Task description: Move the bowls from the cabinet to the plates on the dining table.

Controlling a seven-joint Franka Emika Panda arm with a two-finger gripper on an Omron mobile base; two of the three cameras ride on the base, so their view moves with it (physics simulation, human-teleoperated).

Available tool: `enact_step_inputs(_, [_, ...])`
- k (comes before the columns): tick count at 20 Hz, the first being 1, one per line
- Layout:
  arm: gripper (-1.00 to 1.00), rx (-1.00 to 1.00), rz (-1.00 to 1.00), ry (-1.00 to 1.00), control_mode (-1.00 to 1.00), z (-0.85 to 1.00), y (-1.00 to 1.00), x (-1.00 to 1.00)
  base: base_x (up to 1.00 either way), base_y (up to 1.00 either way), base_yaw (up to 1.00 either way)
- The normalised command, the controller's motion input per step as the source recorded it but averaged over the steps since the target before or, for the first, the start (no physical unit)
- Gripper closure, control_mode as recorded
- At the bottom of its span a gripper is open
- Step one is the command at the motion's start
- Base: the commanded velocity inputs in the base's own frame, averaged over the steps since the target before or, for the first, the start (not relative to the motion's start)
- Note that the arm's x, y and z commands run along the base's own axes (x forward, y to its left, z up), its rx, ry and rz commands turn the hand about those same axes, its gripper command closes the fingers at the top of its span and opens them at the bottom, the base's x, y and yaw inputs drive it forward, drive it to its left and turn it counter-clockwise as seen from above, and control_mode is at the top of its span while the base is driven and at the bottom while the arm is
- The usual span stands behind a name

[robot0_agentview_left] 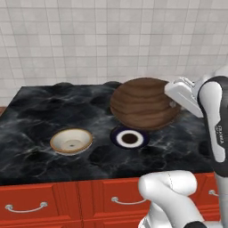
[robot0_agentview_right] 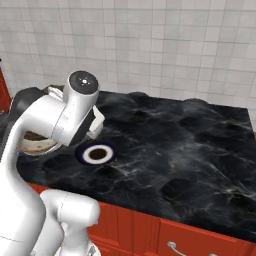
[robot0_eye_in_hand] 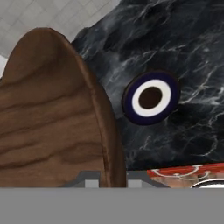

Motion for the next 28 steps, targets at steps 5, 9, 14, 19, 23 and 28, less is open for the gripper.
enact_step_inputs(5, [1.0,-0.03,0.02,0.3,-1.0,0.0,-0.23,0.82,0.0,0.0,0.0])
enact_step_inputs(9, [1.0,0.0,0.0,0.11,-1.0,-0.12,-0.06,0.46,0.0,0.0,0.0])
enact_step_inputs(14, [1.0,0.0,0.01,-0.08,-1.0,-0.29,-0.07,0.05,0.0,0.0,0.0])
enact_step_inputs(19, [1.0,0.0,0.04,-0.12,-1.0,-0.37,-0.12,0.0,0.0,0.0,0.0])
enact_step_inputs(23, [1.0,0.0,0.04,-0.05,-1.0,-0.36,-0.09,0.01,0.0,0.0,0.0])
enact_step_inputs(28, [1.0,0.0,0.05,0.09,-1.0,-0.25,-0.21,0.33,0.0,0.0,0.0])
